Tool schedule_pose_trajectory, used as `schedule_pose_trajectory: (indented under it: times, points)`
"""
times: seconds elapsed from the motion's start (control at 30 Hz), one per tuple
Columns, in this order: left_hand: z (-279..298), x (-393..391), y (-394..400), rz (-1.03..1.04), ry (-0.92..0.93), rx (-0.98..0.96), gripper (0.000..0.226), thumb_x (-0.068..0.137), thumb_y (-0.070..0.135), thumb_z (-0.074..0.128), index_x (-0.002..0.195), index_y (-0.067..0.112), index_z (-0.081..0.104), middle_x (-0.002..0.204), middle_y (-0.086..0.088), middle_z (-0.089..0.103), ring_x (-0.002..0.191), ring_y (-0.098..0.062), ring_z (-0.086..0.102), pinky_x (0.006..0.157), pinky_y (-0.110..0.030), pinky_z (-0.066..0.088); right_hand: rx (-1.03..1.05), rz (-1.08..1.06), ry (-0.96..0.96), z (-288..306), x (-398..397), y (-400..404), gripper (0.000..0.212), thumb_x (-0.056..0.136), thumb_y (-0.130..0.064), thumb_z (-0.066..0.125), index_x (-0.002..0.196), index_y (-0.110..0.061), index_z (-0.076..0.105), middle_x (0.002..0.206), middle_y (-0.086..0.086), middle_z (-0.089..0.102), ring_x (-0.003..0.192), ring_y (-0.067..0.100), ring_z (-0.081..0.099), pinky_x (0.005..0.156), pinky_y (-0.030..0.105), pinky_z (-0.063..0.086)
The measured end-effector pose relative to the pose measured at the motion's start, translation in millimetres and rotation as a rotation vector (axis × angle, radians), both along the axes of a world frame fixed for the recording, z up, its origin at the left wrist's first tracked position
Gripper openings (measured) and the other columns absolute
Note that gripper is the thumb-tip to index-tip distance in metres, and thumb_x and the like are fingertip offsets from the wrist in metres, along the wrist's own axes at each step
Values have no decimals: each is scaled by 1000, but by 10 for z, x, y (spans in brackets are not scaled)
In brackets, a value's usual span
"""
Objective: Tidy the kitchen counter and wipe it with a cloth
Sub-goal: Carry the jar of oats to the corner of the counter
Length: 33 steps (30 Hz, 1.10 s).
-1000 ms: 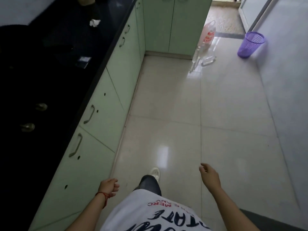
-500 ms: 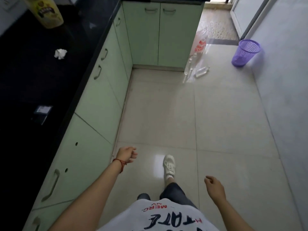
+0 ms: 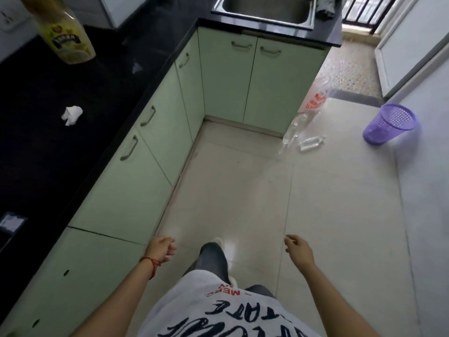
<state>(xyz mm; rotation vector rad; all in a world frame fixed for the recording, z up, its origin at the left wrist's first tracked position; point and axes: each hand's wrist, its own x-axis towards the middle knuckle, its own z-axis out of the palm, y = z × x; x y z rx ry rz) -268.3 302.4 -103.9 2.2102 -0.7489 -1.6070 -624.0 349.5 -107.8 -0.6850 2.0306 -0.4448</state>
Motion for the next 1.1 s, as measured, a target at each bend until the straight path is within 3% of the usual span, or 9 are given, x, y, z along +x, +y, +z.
schedule_pose_trajectory:
  times: [0.2,0.33,0.53,0.7,0.83,0.97,1.1]
  points:
    - [-239,-92,-977,95,-51,11,27,91,9,49,63,11,53,61,-9,53,27,-4,48,29,-9,32,-57,53,18,-82,-228,-1296,32,92,-21,49,118,-5,59,116,16,64,103,32,62,94,40,46]
    - [-255,-320,-1796,95,-27,28,30,91,8,46,62,10,52,60,-10,51,47,-17,46,27,-9,30,-17,48,36,-126,-401,-2042,31,91,-20,50,116,-5,60,113,16,65,100,32,63,92,39,47]
    - [-51,-665,-3070,63,38,-20,24,92,13,47,70,11,53,62,-8,54,53,-17,47,28,-9,33,15,61,43,-111,-625,-2926,30,92,-19,49,116,-3,59,100,12,63,96,33,63,92,42,47]
    - [131,-774,-3969,144,68,-102,22,91,14,49,69,17,54,63,-5,56,54,-15,50,32,-11,37,41,163,45,-145,-753,-3757,32,93,-22,48,118,-4,58,113,16,64,102,32,61,93,41,46]
    - [158,-747,-4376,299,56,-127,25,91,13,49,66,16,55,64,-7,57,54,-16,50,33,-13,38,27,335,44,-172,-766,-4653,33,93,-21,48,119,-4,58,110,15,64,101,32,62,92,41,47]
    - [98,-722,-4429,538,22,-87,24,89,13,50,65,12,56,62,-7,57,54,-17,51,46,-20,38,69,592,23,-189,-673,-5596,35,93,-21,47,122,-2,55,113,16,61,107,35,59,94,42,46]
    - [86,-762,-4249,781,7,-39,27,92,14,47,66,15,52,64,-5,56,55,-15,49,35,-14,37,31,848,38,-102,-380,-6394,33,92,-22,49,119,-5,59,115,16,64,105,32,61,92,42,48]
